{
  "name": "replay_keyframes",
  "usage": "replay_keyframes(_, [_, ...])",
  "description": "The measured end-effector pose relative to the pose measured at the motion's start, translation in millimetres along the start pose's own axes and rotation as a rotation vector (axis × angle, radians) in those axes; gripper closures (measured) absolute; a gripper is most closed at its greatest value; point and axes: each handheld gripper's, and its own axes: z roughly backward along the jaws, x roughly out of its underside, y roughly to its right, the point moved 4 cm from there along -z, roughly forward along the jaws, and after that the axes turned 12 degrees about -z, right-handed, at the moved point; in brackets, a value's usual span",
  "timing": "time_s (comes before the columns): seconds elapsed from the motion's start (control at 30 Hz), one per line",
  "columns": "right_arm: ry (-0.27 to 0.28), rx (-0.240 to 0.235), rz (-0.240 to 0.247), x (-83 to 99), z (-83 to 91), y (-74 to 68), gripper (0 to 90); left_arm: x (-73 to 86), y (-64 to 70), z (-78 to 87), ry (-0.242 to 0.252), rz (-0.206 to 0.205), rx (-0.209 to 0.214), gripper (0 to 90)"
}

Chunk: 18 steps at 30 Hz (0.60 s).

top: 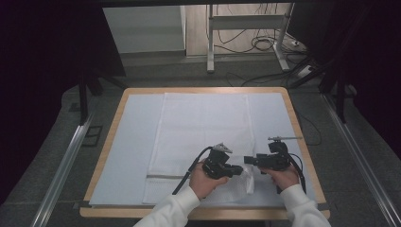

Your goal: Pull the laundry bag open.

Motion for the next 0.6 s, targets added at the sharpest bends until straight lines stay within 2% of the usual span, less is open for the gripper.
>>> replay_keyframes(0.1, [-0.005,0.000,0.003,0.2,-1.8,-0.7,27.3,-0.1,0.3,-0.3,0.000,-0.001,-0.001,86.7])
replay_keyframes(0.33, [-0.013,-0.009,-0.026,-0.8,-7.9,-3.7,28.4,0.8,0.9,-1.9,-0.003,-0.001,-0.003,86.7])
replay_keyframes(0.6, [-0.041,-0.003,-0.025,-0.1,-20.9,-10.8,37.4,1.6,2.8,-6.4,-0.010,0.001,0.005,86.7])
